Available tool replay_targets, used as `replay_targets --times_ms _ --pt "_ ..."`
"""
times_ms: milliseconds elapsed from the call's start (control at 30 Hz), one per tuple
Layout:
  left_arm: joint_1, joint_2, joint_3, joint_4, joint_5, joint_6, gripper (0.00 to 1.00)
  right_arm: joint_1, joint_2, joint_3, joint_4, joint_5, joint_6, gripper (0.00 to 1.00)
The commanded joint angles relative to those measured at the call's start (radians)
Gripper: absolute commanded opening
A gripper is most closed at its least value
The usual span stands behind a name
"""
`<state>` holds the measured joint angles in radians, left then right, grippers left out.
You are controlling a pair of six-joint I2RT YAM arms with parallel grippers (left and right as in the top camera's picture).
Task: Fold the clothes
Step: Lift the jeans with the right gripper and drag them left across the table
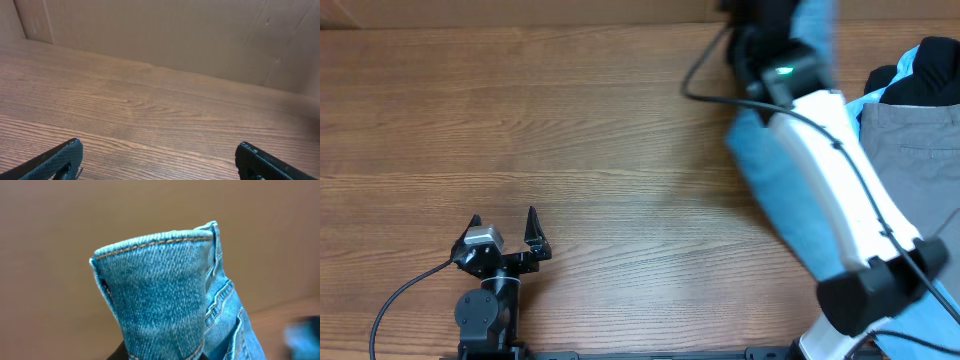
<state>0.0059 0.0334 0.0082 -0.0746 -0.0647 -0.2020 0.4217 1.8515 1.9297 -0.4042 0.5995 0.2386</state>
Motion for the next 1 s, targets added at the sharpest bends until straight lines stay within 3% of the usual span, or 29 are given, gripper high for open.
replay_targets --times_ms 0,333,600,633,733,767,833,967 --pt "-0.006 -0.003 -0.003 0.004 -0.010 0.023 1.00 0.073 0.074 0.038 0.058 -0.367 0.227 0.04" --pt "-0.006 -0.003 -0.003 0.003 -0.010 0.023 1.00 0.326 0.250 0.038 0.178 -0.573 0.441 0.04" --pt "-0.006 -0.003 -0.003 0.004 -0.010 0.023 1.00 0.444 0.253 0.043 0.201 -0.610 0.438 0.05" --pt "-0.006 -0.003 -0.003 0.004 -0.010 0.023 1.00 0.449 0.253 0.043 0.200 -0.613 0.438 0.14" --pt "-0.006 -0.003 -0.003 0.004 -0.010 0.023 1.00 0.446 0.253 0.043 0.192 -0.612 0.433 0.80" --pt "-0.006 -0.003 -0.003 0.004 -0.010 0.023 1.00 0.440 0.253 0.043 0.191 -0.613 0.423 0.89" --pt "-0.006 -0.003 -0.003 0.004 -0.010 0.023 1.00 0.430 0.250 0.048 0.182 -0.612 0.394 1.00" --pt "-0.006 -0.003 -0.003 0.004 -0.010 0.023 1.00 0.391 0.222 0.088 0.097 -0.548 0.346 1.00"
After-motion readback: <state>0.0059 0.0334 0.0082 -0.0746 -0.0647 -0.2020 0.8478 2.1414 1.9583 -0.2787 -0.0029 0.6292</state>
